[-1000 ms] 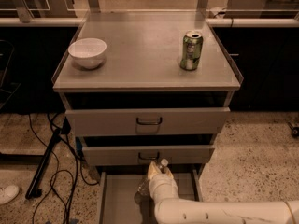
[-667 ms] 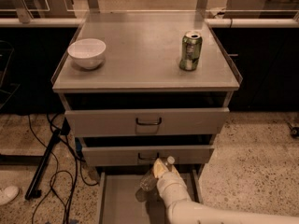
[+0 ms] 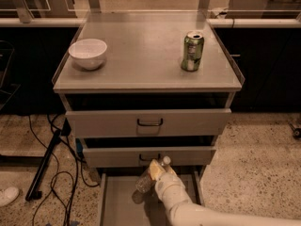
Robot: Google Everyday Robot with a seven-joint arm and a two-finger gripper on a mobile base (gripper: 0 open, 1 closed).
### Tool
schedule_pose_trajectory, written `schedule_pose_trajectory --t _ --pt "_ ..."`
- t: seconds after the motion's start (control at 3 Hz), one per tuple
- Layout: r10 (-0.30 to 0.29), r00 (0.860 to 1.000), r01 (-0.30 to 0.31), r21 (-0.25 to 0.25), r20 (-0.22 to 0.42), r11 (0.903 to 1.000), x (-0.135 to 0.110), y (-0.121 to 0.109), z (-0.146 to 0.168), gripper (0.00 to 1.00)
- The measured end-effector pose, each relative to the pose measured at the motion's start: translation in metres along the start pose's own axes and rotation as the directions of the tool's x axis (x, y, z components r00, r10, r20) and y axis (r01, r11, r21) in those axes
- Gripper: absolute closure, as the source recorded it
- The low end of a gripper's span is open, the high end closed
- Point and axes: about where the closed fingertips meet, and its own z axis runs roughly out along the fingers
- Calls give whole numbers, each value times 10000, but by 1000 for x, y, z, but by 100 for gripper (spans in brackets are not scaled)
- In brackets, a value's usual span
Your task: Place water bottle into bottom drawer
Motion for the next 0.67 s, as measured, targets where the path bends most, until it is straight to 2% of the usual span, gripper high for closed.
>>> schedule_pose_trajectory --t 0.33,0.67 --pt "319 9992 -328 -403 -229 9986 5 1 3 100" --pt "952 9938 -1021 -1294 -581 9863 15 -10 10 100"
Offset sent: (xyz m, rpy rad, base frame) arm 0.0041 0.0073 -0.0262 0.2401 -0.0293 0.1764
